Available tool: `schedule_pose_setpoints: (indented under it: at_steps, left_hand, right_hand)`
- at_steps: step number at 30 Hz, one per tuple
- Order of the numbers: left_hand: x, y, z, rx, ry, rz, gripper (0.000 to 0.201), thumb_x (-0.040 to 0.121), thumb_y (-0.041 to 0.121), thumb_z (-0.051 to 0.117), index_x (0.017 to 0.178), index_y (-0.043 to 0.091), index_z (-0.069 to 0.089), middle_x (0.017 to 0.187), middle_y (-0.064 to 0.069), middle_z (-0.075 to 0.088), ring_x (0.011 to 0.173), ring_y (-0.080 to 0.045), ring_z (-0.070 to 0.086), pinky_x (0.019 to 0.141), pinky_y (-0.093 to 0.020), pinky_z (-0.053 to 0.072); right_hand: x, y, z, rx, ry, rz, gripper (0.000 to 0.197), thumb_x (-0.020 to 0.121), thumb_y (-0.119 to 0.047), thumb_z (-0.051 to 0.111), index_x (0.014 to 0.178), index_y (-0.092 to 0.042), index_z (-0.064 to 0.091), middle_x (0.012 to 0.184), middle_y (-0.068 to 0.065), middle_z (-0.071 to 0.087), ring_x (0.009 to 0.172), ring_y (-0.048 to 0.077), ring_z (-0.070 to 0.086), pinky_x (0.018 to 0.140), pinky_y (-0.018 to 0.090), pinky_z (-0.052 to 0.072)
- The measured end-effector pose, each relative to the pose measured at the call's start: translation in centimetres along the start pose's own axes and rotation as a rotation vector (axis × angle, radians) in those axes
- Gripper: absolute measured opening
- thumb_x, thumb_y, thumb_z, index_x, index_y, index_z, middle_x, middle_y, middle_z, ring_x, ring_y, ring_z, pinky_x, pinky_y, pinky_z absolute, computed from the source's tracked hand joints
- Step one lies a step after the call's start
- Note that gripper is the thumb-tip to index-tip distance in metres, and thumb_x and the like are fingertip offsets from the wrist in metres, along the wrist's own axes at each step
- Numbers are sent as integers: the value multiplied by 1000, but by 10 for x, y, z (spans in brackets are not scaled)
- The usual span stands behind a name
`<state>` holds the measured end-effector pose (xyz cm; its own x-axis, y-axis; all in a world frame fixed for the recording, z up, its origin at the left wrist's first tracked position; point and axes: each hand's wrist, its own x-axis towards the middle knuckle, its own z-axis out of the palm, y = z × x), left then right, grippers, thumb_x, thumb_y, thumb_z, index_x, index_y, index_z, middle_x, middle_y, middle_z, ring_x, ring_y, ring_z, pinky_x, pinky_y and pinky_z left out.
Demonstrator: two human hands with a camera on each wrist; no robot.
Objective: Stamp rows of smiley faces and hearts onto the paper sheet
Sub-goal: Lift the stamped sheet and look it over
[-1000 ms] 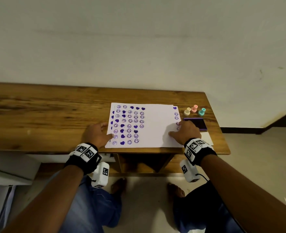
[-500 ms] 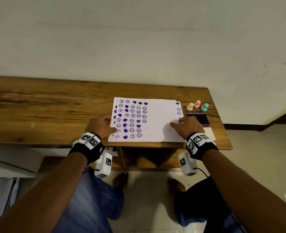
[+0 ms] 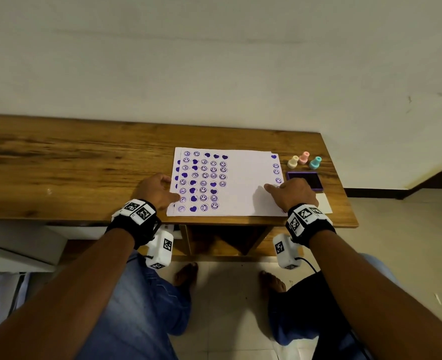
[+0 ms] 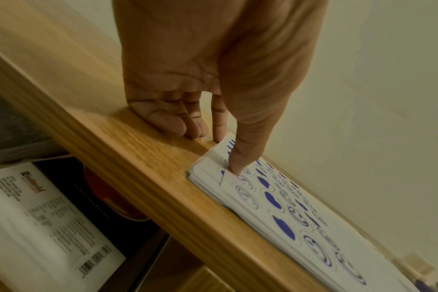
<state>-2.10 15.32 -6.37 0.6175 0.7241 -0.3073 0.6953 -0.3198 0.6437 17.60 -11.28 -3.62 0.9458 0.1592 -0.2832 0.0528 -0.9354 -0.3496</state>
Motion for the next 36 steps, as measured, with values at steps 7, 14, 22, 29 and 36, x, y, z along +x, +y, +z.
schedule_pose_setpoints:
  at_steps: [7, 14, 22, 29, 36]
  left_hand:
    - [1, 0, -1, 0, -4, -3, 57, 66, 22, 86, 116, 18, 58, 117, -2, 66, 101, -21, 63, 87, -43, 54]
    - [-3, 3, -3, 3, -9, 9, 56, 67, 19, 86, 116, 16, 58, 118, -3, 66, 96, -19, 61, 77, -35, 51]
    - [-8, 7, -7, 16, -15, 17, 54, 67, 20, 86, 113, 16, 59, 115, -2, 67, 98, -21, 64, 75, -33, 49]
    - [-9, 11, -10, 17, -42, 8, 46, 64, 21, 87, 97, 24, 55, 105, 0, 70, 85, -18, 66, 73, -31, 52]
    - [-15, 16, -9, 83, -23, 8, 49, 71, 21, 83, 114, 17, 59, 107, 2, 66, 94, -21, 65, 77, -34, 53]
  right_hand:
    - [-27, -8, 11, -165, 21, -104, 75, 74, -69, 72, 125, -15, 61, 127, 7, 51, 115, 30, 57, 86, 43, 51]
    - [-40, -12, 5, 19, 79, -187, 72, 75, -63, 74, 135, -26, 59, 144, 9, 46, 133, 33, 42, 102, 50, 45]
    - [-33, -18, -16, 712, 32, -119, 83, 78, -54, 79, 143, -22, 38, 144, 5, 54, 126, 29, 56, 102, 48, 49]
    - [-7, -13, -51, 723, -168, 19, 13, 94, -25, 68, 103, -15, 64, 119, 12, 68, 84, 19, 66, 74, 33, 55]
    - [9, -5, -56, 485, -200, -77, 12, 91, -21, 72, 88, -13, 64, 96, 9, 74, 83, 24, 74, 77, 40, 61]
